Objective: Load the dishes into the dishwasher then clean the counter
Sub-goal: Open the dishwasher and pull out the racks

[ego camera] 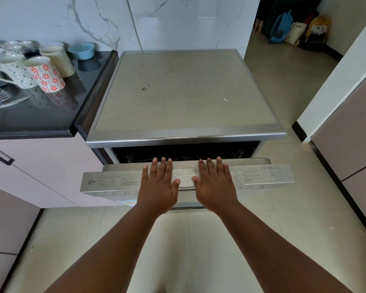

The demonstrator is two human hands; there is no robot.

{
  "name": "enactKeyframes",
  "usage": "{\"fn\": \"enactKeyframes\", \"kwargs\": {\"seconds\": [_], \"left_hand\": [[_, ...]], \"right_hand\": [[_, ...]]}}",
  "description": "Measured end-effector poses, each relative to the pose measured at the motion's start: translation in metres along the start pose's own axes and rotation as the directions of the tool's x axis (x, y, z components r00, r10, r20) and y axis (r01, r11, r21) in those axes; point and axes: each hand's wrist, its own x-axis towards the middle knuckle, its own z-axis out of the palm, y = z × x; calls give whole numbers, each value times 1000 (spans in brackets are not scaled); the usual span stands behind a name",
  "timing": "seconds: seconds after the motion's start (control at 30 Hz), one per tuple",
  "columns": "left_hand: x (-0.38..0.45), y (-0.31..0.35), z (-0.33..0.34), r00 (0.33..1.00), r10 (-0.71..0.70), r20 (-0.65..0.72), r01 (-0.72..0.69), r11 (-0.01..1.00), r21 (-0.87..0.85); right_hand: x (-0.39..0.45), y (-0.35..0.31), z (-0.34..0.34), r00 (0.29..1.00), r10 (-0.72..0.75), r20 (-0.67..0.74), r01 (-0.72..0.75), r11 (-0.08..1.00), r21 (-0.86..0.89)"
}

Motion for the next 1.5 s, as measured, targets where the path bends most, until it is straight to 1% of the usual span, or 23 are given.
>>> {"fn": "enactKeyframes", "kwargs": {"seconds": [0.17,0.27,0.37,0.53,0.7,0.77,0.9,1.03,1.1,1.17,1.2,1.27,1.3,1.43,1.5], "left_hand": [[-12,-2,8,1000,19,-17,-18,1000,21],[-25,-2,12,999,27,-26,-27,1000,8],[-35,-4,13,999,41,19,-42,998,37],[-52,-16,16,992,118,34,-119,992,39],[-77,-18,23,984,167,62,-169,986,15],[-92,-18,33,982,181,50,-181,983,-7],[-119,-18,51,978,208,12,-207,977,-52],[-131,-18,64,969,236,-67,-242,965,-97],[-132,-20,67,964,250,-93,-259,962,-91],[-131,-23,64,973,229,-25,-230,968,-96],[-130,-25,63,975,216,45,-212,974,-85],[-130,-26,66,958,219,186,-217,976,-32],[-131,-26,69,949,225,221,-227,974,-14],[-137,-24,83,935,260,242,-267,964,-4],[-144,-23,85,934,251,254,-260,966,0]], "right_hand": [[-12,3,1,999,-23,31,24,999,-30],[-25,1,3,999,-11,41,12,1000,-20],[-35,-1,2,995,20,97,-17,999,-33],[-46,-9,-1,984,74,159,-75,997,-2],[-58,-20,-1,960,131,249,-120,991,-57],[-68,-24,1,946,153,284,-140,988,-66],[-94,-28,7,938,174,301,-164,985,-59],[-113,-28,20,944,162,287,-161,987,-30],[-118,-24,25,944,146,296,-150,989,-9],[-124,-18,31,938,124,322,-134,991,9],[-127,-15,34,936,109,334,-119,993,11],[-138,-9,45,937,68,342,-74,997,4],[-143,-5,51,941,44,335,-49,999,5],[-161,6,71,956,-41,290,31,999,37],[-166,10,78,958,-69,278,56,997,54]]}}
